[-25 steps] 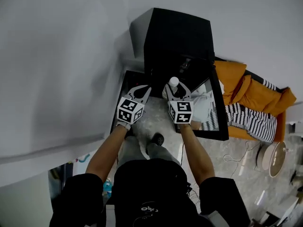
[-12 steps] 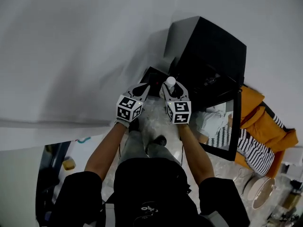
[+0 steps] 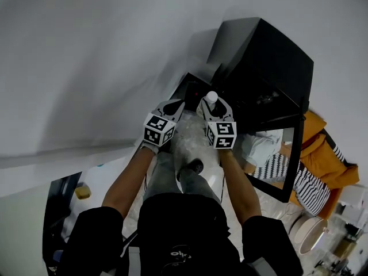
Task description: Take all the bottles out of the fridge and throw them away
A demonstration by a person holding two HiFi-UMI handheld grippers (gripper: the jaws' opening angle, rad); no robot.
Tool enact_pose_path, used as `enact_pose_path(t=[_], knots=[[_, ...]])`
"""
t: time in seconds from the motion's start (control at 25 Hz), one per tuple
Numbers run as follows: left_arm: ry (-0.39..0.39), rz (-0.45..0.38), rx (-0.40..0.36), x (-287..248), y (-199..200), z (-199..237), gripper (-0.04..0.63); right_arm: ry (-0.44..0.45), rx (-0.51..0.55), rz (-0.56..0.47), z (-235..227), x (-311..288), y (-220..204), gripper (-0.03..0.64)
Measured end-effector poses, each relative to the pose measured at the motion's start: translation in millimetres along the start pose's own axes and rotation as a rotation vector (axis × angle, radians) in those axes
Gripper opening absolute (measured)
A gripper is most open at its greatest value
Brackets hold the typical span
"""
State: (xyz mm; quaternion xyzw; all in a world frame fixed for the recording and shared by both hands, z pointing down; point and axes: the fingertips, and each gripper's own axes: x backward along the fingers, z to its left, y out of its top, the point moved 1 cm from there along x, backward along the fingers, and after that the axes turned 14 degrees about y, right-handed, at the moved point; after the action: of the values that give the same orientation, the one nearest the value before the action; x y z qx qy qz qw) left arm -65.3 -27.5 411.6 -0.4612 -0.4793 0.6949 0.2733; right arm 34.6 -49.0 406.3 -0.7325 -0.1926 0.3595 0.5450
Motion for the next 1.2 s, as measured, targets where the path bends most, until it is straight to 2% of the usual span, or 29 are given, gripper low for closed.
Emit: enact_pose_path(t=[0.64,0.92,1.2], knots=[[-0.083,0.197,0.075,-64.9,-129.6,38.7,0.002,-0.034,-0.140,0.174,-19.1,-71.2,-144.5,0.192],[-0.097,0.229,0.076,-82.8,-145.3,47.4,0.002,-0.035,-0.161,0.200,-32.5,-88.1,-172.9,0.192],[-0.110,0.225,0.074,-122.4,-166.3,64.4,0.002,-0.042,-0.159,0.206,-67.0,-136.7,-211.4,0.192]])
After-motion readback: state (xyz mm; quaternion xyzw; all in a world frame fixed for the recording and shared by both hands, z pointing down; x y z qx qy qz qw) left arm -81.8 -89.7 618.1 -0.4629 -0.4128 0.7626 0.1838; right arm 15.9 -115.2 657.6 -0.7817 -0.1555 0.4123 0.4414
